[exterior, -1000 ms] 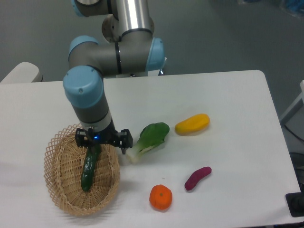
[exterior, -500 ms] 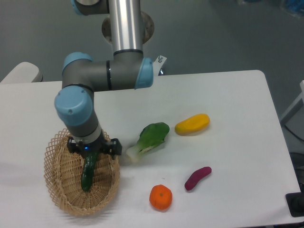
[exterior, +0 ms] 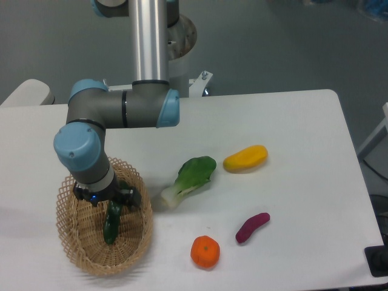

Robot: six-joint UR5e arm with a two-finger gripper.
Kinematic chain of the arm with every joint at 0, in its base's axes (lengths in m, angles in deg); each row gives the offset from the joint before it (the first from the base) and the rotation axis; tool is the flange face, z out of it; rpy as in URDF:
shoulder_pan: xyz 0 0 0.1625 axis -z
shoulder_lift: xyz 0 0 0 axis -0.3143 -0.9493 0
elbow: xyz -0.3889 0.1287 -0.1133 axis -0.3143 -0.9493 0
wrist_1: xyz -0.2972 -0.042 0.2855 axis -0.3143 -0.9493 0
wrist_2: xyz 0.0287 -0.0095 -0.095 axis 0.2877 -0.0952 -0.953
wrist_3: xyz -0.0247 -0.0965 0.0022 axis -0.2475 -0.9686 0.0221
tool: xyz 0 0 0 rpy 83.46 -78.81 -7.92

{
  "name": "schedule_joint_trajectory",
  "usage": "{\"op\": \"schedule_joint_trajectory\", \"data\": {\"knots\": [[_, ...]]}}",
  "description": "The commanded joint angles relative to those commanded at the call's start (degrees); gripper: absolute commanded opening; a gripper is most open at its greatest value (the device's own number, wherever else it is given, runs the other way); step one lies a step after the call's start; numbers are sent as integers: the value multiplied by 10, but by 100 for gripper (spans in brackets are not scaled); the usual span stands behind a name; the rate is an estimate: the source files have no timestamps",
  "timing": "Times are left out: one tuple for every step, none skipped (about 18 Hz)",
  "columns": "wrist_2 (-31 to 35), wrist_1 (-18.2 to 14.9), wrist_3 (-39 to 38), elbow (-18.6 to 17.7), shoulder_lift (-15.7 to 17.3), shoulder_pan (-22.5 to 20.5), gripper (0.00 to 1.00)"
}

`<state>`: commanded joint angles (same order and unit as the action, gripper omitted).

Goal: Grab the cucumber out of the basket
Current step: 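Lower the gripper onto the cucumber and close it around it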

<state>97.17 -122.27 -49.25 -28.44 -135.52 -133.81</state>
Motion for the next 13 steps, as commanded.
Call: {"op": "schedule_joint_trajectory", "data": {"knots": [[0,0,10,-1,-3,1,100],[0,0,15,-3,-4,1,100],[0,0,15,-5,-4,1,100],[0,0,15,-5,-5,2,100],[0,0,15,-6,-7,2,100],[0,0,14,-7,-10,3,100],[0,0,14,-8,-12,3,100],[0,0,15,-7,-16,3,100],[0,1,15,-6,-16,5,100],[0,2,15,-6,-16,5,100],[1,4,15,-6,-16,5,100],[1,5,15,-6,-17,5,94],[1,9,15,-7,-18,5,82]]}}
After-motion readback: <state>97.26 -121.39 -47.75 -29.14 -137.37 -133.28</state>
